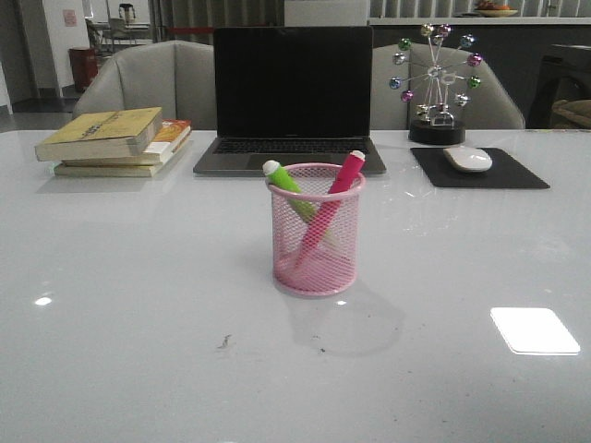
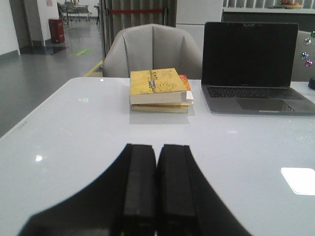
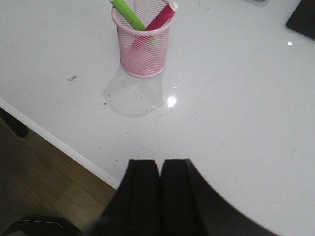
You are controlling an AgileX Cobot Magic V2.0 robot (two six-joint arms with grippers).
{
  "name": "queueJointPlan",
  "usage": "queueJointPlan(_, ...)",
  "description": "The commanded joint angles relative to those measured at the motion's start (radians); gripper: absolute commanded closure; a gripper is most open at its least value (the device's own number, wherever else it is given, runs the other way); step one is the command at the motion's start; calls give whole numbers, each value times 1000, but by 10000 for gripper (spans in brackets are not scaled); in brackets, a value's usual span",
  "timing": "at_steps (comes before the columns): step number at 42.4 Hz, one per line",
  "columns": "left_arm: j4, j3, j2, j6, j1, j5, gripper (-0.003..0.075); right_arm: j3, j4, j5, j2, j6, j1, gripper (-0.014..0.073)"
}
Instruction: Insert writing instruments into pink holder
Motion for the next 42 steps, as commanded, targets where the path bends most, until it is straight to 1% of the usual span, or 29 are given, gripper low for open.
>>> queueJointPlan(1, -11, 22, -20, -3, 2, -184, 627, -27, -16, -72, 1, -2, -8, 537)
queueJointPlan(2, -11, 36, -20, -3, 2, -215, 627, -27, -16, -72, 1, -2, -8, 537)
queueJointPlan(3, -11, 36, -20, -3, 2, -216, 627, -27, -16, -72, 1, -2, -8, 537)
queueJointPlan(4, -11, 33, -20, -3, 2, -203, 627, -27, -16, -72, 1, -2, -8, 537)
queueJointPlan(17, -11, 33, -20, -3, -26, -220, 627, -26, -16, -73, 1, -2, -8, 537)
queueJointPlan(42, -11, 33, -20, -3, -27, -220, 627, -26, -16, -73, 1, -2, -8, 537)
